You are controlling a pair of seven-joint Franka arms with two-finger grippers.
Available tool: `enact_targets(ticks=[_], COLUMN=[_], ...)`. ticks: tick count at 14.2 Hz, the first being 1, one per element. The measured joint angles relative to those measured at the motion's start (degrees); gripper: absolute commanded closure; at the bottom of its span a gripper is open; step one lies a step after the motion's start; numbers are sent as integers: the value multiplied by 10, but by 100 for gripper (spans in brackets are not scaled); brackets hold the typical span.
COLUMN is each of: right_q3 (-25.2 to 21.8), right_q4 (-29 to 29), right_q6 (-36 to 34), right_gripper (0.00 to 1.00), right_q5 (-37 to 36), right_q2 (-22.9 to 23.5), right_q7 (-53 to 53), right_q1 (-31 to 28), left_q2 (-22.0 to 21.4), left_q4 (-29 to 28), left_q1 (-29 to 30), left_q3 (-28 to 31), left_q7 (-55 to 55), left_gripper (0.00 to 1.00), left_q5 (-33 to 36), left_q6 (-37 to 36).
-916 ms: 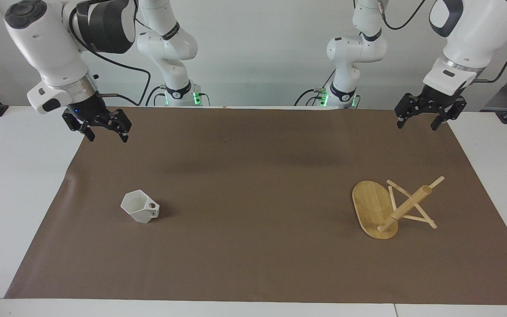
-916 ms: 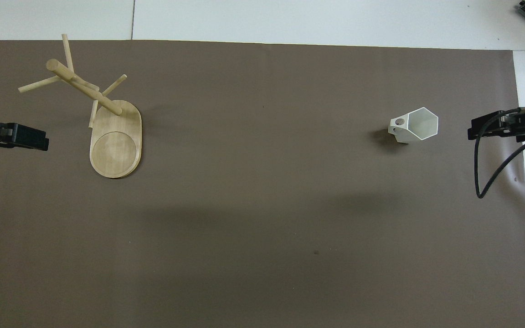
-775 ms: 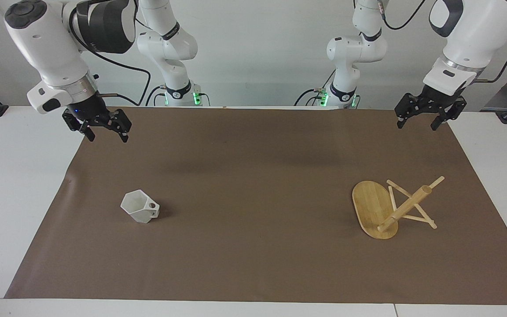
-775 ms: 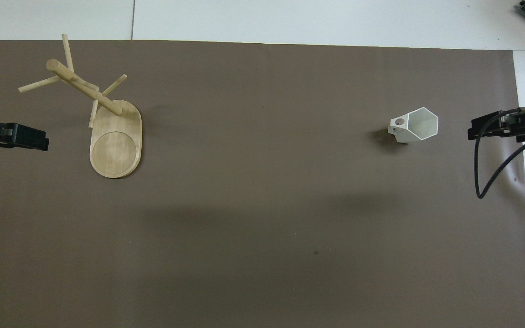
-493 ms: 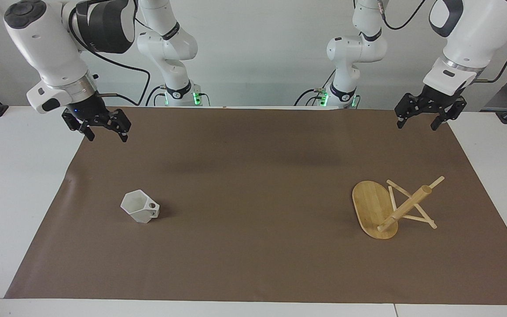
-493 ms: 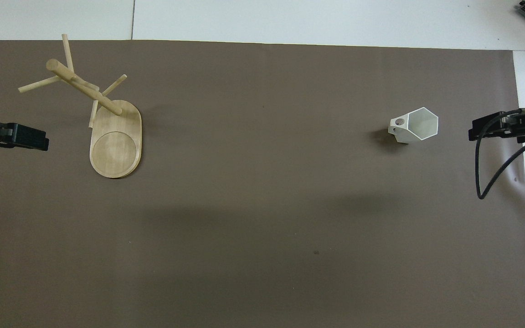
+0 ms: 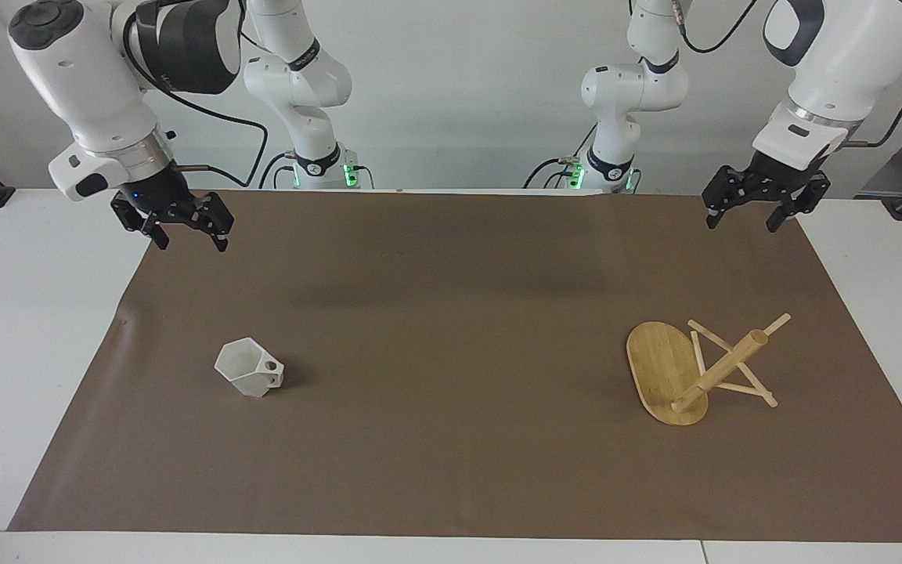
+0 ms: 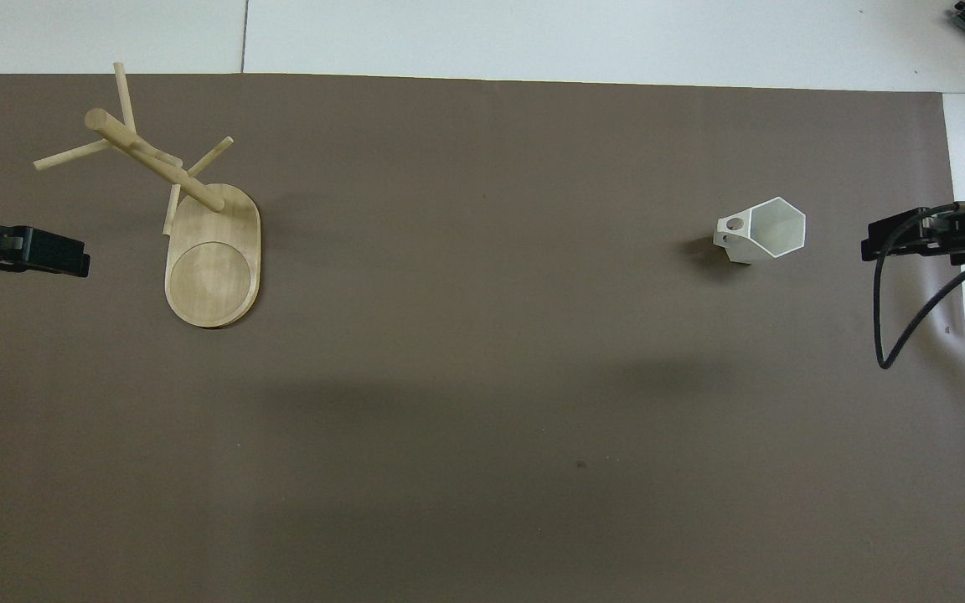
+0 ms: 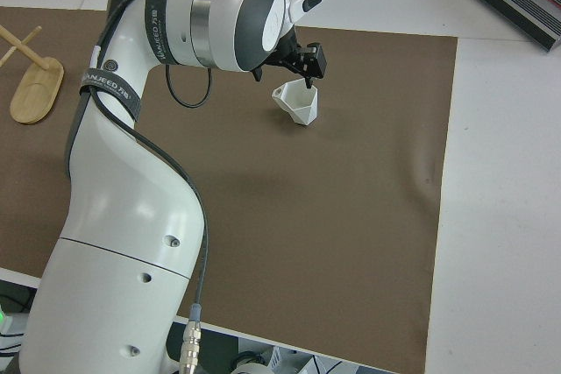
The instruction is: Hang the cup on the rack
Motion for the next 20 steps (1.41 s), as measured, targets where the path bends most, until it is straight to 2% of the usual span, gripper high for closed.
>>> enact_targets(ticks=[20], right_q3=[-1], right_q4=[-16], right_q6=[3], right_gripper=[0], right_q5=[0], right_q2=[-6], right_q7=[0], right_q1=[0], left_q2=[0], left_q4=[0], left_q1=[0], left_q3=[0], left_q7=[0], left_gripper=[0], left_q5=[0], left_q6=[0])
